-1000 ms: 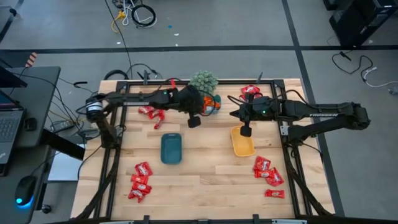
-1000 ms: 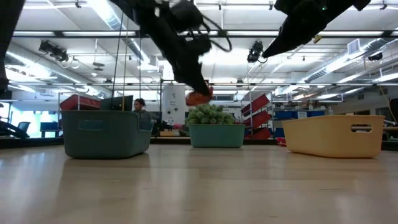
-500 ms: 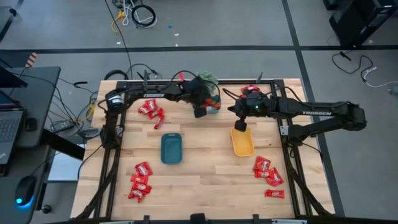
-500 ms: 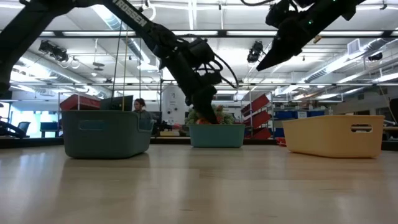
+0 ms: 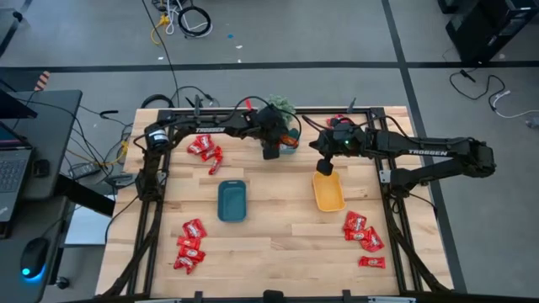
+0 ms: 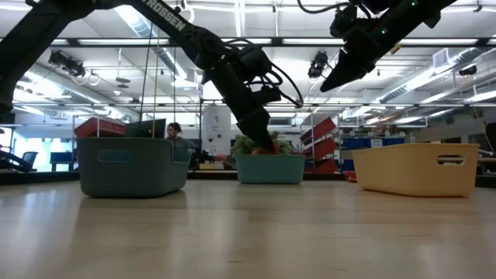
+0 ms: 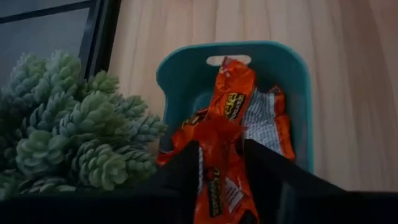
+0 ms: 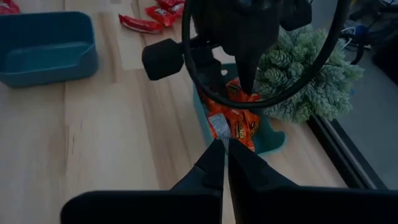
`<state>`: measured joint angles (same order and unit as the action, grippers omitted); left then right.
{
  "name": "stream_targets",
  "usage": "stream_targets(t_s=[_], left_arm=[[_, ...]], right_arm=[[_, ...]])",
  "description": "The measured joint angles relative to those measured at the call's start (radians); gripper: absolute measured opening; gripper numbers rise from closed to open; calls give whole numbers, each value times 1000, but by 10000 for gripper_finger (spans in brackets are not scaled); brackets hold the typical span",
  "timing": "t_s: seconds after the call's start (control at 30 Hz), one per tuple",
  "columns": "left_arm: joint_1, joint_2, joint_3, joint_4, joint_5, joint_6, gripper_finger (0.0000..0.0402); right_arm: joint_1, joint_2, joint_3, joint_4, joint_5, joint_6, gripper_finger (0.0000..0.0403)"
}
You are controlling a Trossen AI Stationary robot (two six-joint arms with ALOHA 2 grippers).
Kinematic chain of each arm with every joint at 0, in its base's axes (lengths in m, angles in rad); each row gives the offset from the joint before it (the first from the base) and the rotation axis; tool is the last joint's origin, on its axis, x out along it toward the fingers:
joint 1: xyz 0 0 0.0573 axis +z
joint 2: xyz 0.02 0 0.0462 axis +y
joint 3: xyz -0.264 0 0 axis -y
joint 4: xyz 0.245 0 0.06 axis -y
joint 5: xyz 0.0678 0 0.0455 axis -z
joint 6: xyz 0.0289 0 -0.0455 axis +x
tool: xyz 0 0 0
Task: Sort candy
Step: Put the orange chocolate into the green bin, then put the red chocolate into the yellow bin
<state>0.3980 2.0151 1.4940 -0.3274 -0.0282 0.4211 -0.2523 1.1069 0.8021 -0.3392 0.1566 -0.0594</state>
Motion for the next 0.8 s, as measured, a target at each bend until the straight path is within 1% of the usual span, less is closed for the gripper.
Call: stream_targets(t_s=[0.1,0.17,0.23,0.3,0.37,0.43,0.57,0.6,0.7,0.73,0.8], left_arm=[[-4,-4,0,-1,-15,-4,167],[-6,-7,1,2,-41,-4,182],[-6,-15,1,-20,-55,-9,187],[-6,-26,1,-20,-57,-33,181],[-6,-44,1,-24,-41,-40,162],[-6,-63,1,-18,14,-57,134],[-6,-76,-9,9,196,-116,73],[-6,-75,-14,4,225,-119,59],[-6,-75,-35,17,246,-130,19],[-6,-75,-45,34,247,-141,10],[-6,-82,-77,74,263,-168,6]], right_arm=[[0,0,0,-3,0,0,8],[0,0,0,-6,0,-1,7],[0,0,0,-6,0,-1,5],[0,0,0,-6,0,-4,5],[0,0,0,-6,0,-8,5],[-1,0,0,-6,0,-13,6],[-6,0,0,-7,0,-13,2],[-6,0,0,-7,0,-12,1],[-6,0,0,-7,0,-14,1],[-6,0,0,-8,0,-13,1],[-6,0,0,-9,0,-12,2]])
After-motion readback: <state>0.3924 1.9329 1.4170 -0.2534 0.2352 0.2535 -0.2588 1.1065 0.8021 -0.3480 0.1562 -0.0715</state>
